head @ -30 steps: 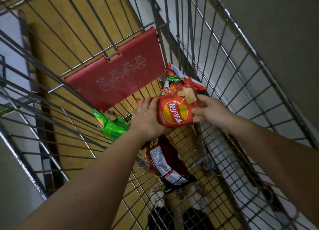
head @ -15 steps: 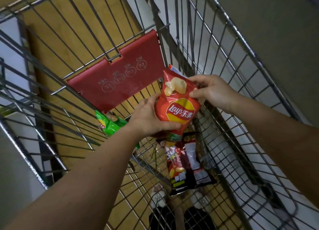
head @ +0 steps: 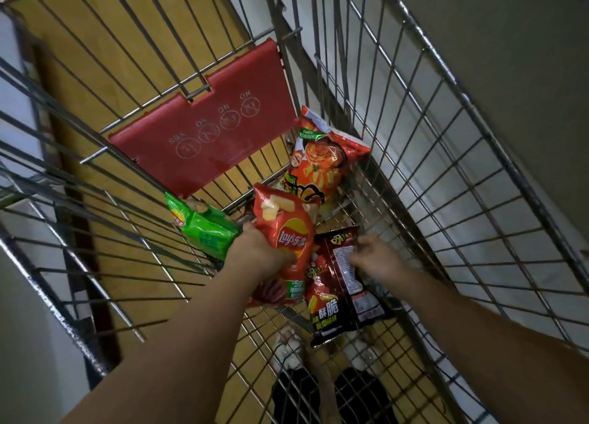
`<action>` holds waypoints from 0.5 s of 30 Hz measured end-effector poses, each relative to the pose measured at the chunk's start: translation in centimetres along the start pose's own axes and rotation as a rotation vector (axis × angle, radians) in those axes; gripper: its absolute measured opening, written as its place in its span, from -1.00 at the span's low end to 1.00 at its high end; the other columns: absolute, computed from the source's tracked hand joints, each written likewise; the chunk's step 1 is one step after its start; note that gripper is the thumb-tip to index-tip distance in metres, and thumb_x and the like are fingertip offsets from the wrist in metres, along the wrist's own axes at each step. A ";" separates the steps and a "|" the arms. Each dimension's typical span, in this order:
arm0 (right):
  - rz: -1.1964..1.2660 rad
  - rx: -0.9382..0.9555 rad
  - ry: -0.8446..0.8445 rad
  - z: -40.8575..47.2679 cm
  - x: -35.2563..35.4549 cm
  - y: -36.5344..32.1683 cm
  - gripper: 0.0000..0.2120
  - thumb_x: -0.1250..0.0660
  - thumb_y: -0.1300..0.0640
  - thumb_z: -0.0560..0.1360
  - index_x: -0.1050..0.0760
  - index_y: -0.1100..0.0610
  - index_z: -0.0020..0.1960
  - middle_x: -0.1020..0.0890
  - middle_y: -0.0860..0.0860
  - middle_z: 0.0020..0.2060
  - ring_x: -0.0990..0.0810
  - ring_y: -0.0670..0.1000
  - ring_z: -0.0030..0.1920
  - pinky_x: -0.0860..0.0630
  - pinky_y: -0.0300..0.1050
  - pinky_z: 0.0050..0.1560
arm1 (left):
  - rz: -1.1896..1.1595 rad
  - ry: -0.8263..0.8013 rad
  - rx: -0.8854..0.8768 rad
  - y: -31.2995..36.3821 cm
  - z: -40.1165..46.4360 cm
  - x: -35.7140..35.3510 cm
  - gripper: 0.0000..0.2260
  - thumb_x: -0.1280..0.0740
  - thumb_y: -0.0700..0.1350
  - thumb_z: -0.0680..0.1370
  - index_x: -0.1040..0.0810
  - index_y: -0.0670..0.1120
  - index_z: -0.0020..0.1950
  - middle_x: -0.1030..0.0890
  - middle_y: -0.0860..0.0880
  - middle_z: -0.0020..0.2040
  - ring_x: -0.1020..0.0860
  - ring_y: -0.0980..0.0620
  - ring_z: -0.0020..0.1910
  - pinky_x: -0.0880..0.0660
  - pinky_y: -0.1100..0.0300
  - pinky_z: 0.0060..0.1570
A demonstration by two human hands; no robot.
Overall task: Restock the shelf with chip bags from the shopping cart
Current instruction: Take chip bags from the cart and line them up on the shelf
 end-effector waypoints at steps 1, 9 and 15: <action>-0.011 -0.020 -0.006 -0.1 -0.8 1.3 -0.55 -0.32 0.11 0.52 -0.33 0.20 0.35 -0.53 0.14 0.20 -0.53 0.10 0.12 -0.41 -0.12 0.11 | -0.008 -0.009 0.014 -0.3 0.1 -0.3 -0.28 -0.52 0.00 0.37 -0.22 -0.18 0.38 -0.47 -0.16 0.28 -0.47 -0.18 0.25 -0.45 -0.02 0.24; 0.109 -0.128 -0.043 0.8 -4.5 5.3 -0.33 -0.48 0.02 0.38 -0.29 0.14 0.40 -0.48 0.08 0.29 -0.47 0.12 0.25 -0.35 -0.04 0.29 | -0.005 -0.024 0.053 -1.6 0.8 -1.8 -0.24 -0.51 -0.01 0.38 -0.18 -0.19 0.42 -0.46 -0.18 0.29 -0.47 -0.20 0.26 -0.45 -0.05 0.24; 0.378 -0.176 -0.159 0.7 -6.1 5.9 -0.75 -0.45 0.22 0.40 -0.51 0.15 0.04 -0.64 0.07 -0.02 -0.58 -0.07 -0.18 -0.46 -0.25 -0.27 | 0.075 -0.015 0.066 -2.6 0.8 -2.8 -0.15 -0.53 -0.03 0.37 -0.10 -0.22 0.47 -0.46 -0.20 0.30 -0.44 -0.21 0.29 -0.42 -0.06 0.28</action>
Point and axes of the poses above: each hand's wrist, its own z-axis towards the middle knuckle, its own x-axis out of the back of the hand, y = z × x, the point moved 9 cm from there along z, towards the middle knuckle
